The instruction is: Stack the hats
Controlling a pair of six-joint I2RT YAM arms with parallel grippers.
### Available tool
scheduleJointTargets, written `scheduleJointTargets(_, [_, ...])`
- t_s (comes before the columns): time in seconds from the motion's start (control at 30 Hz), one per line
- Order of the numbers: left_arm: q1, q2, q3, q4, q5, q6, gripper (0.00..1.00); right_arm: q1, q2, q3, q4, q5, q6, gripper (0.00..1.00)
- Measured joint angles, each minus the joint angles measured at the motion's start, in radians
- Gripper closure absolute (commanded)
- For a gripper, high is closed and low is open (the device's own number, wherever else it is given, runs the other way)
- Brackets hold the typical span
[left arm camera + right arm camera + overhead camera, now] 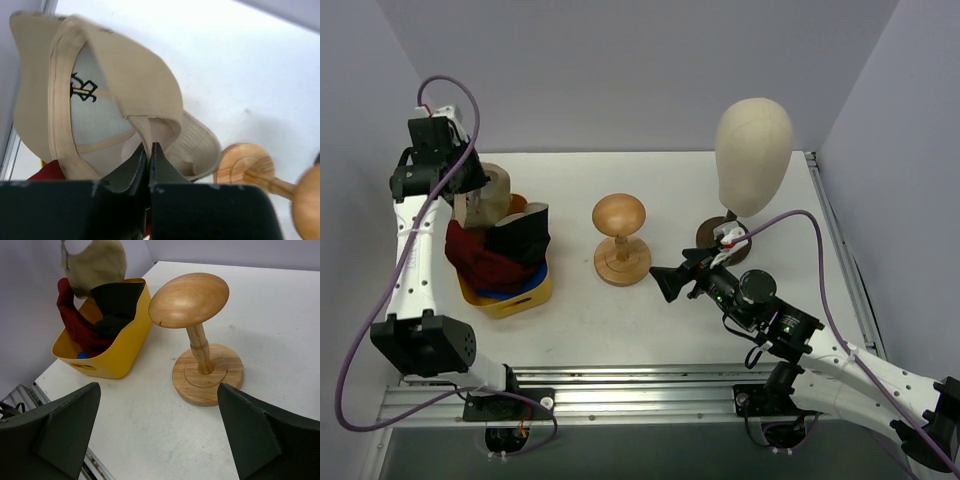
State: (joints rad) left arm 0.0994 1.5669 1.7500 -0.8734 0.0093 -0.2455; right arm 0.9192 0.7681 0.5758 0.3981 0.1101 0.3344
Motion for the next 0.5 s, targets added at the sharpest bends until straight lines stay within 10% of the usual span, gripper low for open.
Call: scheduleJointTargets(0.5, [0.0,-0.327,0.073,-0.002,0.27,-0.106,0.98,0.001,-0.024,0.077,-0.029,-0.107,-0.073,0.05])
